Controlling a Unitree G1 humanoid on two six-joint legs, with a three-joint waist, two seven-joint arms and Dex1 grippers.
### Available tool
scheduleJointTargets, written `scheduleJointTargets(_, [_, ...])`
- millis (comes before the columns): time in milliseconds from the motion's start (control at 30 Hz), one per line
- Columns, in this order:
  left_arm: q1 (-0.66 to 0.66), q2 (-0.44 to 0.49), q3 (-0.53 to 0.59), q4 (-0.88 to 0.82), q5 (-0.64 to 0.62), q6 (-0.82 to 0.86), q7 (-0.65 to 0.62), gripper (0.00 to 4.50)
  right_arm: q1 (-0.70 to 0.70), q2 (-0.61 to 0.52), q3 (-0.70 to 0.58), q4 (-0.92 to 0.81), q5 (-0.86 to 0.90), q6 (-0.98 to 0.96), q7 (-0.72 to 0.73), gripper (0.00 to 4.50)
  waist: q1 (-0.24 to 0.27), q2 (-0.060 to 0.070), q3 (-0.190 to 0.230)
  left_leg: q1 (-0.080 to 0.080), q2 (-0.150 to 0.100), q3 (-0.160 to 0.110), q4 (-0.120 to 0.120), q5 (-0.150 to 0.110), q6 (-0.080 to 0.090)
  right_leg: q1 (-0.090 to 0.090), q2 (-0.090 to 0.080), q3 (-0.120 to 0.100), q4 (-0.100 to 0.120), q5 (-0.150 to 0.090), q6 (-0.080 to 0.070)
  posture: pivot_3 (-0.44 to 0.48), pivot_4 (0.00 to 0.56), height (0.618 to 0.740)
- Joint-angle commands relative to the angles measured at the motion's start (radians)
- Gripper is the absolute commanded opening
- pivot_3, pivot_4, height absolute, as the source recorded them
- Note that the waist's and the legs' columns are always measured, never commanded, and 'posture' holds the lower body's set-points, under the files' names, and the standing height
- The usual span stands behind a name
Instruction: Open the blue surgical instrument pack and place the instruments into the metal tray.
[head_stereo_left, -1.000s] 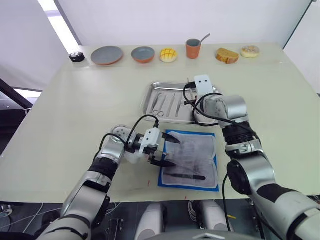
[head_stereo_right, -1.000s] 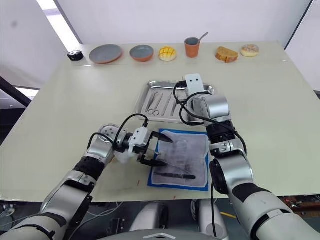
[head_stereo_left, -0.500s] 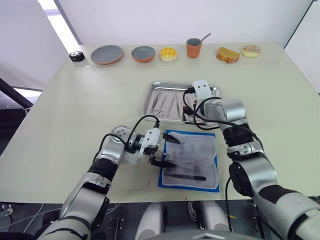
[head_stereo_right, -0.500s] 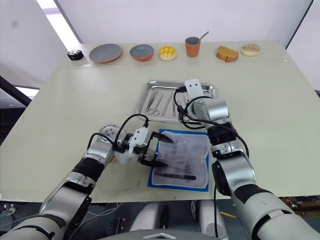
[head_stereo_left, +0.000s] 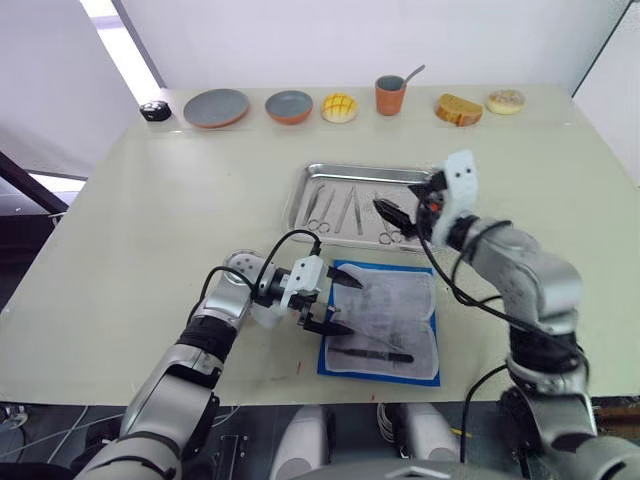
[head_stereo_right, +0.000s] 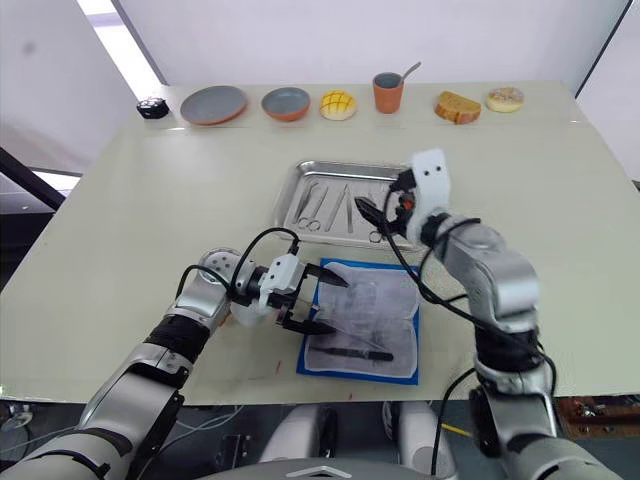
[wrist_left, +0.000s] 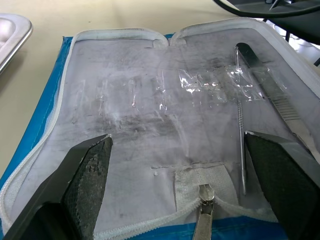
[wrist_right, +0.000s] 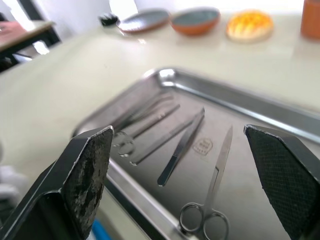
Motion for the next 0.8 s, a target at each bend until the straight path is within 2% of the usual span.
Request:
scheduleJointTargets(33, [0.031, 0.01, -0.014, 0.05, 0.039, 0.014, -0.011, 4.5, 0.076, -0.064, -0.078, -0.17, 0.125, -0.019, 0.09, 4.4, 0.001, 0.0, 0.0, 0.0, 0.0, -0.001, 0.0, 0.0, 0.0, 0.0, 0.0, -0.001, 0.0, 0.0, 0.0, 0.0, 0.15, 0.74])
scheduleJointTargets(367, [0.044, 0.012, -0.007, 0.081, 0.033, -0.016, -0.04, 4.5, 0.372, -0.32, -0.329, -0.394, 0.445, 0.019, 0.239, 4.4, 0.007, -0.002, 0.001, 0.001, 0.001, 0.0, 0.0, 0.0, 0.0, 0.001, 0.001, 0.001, 0.0, 0.0, 0.0, 0.0, 0.15, 0.74])
scheduleJointTargets(567, [0.045, 0.015, -0.002, 0.084, 0.029, -0.017, -0.055, 4.5, 0.646, -0.529, -0.638, -0.42, 0.617, 0.024, 0.424, 4.4, 0.017, -0.004, 0.003, 0.002, 0.001, 0.001, -0.001, 0.0, 0.0, 0.002, 0.002, 0.001, -0.001, 0.0, 0.0, 0.0, 0.15, 0.74])
scheduleJointTargets(700, [0.043, 0.028, 0.003, 0.076, 0.023, -0.009, -0.067, 4.5, 0.799, -0.595, -0.811, -0.429, 0.688, 0.029, 0.484, 4.4, 0.016, -0.007, 0.004, 0.004, 0.003, 0.004, -0.002, 0.0, 0.0, 0.003, 0.005, 0.005, 0.0, 0.0, 0.0, 0.0, 0.15, 0.74])
scheduleJointTargets(800, [0.041, 0.037, 0.004, 0.074, 0.019, -0.006, -0.071, 4.5, 0.886, -0.622, -0.846, -0.455, 0.699, 0.013, 0.495, 4.4, 0.016, -0.008, 0.005, 0.005, 0.004, 0.007, -0.002, 0.0, 0.0, 0.003, 0.007, 0.008, 0.0, 0.0, 0.0, 0.0, 0.15, 0.74])
